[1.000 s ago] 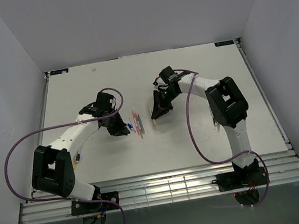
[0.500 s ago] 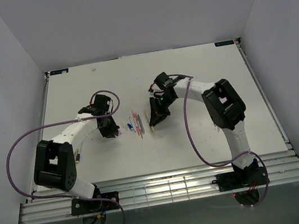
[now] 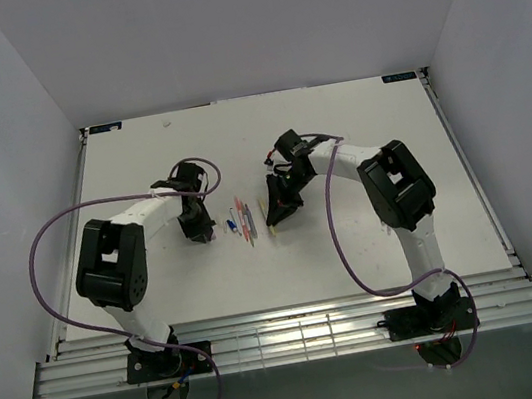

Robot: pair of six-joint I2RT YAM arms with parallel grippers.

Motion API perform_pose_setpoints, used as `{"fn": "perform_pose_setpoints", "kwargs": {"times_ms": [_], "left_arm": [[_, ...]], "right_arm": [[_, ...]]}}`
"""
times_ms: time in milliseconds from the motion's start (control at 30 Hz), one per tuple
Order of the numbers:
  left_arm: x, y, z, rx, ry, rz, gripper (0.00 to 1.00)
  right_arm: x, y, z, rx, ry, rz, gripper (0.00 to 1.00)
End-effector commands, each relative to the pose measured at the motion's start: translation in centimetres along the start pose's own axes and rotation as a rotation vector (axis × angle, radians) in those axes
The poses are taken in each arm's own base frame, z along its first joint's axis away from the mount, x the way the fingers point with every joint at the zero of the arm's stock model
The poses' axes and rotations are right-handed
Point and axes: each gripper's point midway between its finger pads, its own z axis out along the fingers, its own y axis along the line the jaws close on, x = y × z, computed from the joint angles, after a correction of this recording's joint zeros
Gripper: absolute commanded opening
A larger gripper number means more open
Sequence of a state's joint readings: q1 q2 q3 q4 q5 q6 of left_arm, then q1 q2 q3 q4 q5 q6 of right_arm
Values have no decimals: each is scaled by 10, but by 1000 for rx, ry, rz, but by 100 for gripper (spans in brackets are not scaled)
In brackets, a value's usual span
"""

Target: Open the pen caps

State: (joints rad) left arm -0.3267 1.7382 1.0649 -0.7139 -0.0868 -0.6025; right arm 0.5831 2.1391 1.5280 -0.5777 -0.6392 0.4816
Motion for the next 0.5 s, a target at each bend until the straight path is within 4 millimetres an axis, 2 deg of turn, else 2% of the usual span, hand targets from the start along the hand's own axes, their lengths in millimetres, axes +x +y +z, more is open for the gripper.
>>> {"fn": "perform_pose_setpoints", "kwargs": {"times_ms": [0,200,467], "left_arm": [[-13,-4,4,5,-18,11,20],[-14,-10,6,24,3,-1,29],[-5,-7,11,17,31,-13,34]], "right_arm": [[-2,4,1,-19,13,-23,8],[-1,2,4,-16,24,-22,9],[-2,0,7,-15,29,-18,12]]}}
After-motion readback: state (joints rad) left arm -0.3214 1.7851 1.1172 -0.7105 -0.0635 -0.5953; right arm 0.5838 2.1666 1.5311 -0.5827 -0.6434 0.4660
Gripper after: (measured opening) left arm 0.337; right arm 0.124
